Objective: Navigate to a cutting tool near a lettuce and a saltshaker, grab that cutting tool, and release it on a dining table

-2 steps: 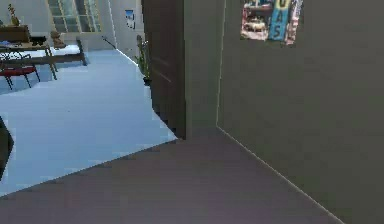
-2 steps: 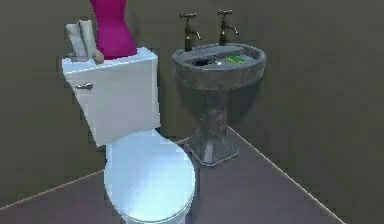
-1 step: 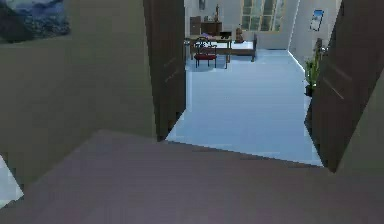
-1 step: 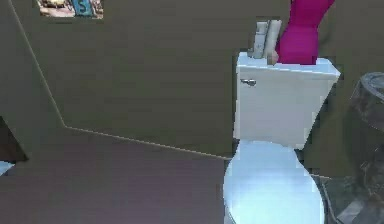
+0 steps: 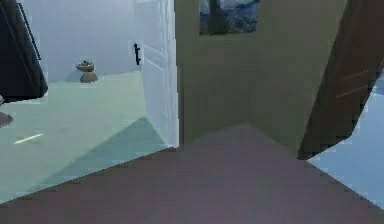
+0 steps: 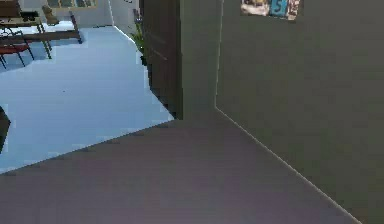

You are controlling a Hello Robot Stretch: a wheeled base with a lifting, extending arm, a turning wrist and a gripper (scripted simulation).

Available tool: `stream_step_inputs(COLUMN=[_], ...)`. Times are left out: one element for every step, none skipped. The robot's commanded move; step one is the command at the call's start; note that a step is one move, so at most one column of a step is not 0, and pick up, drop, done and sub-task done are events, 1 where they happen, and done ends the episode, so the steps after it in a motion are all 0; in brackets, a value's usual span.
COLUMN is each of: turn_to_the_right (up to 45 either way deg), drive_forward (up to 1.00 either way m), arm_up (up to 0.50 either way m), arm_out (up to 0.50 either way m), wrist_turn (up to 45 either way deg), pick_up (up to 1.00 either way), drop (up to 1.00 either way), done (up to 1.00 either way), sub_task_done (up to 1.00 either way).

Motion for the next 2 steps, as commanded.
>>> stream_step_inputs(turn_to_the_right=[-30.0,0.0], drive_forward=[0.00,1.00], arm_up=[0.00,0.00], arm_out=[0.00,0.00], wrist_turn=[0.0,0.0], pick_up=[0.00,0.00], drop=[0.00,0.00], done=[0.00,0.00], sub_task_done=[0.00,0.00])
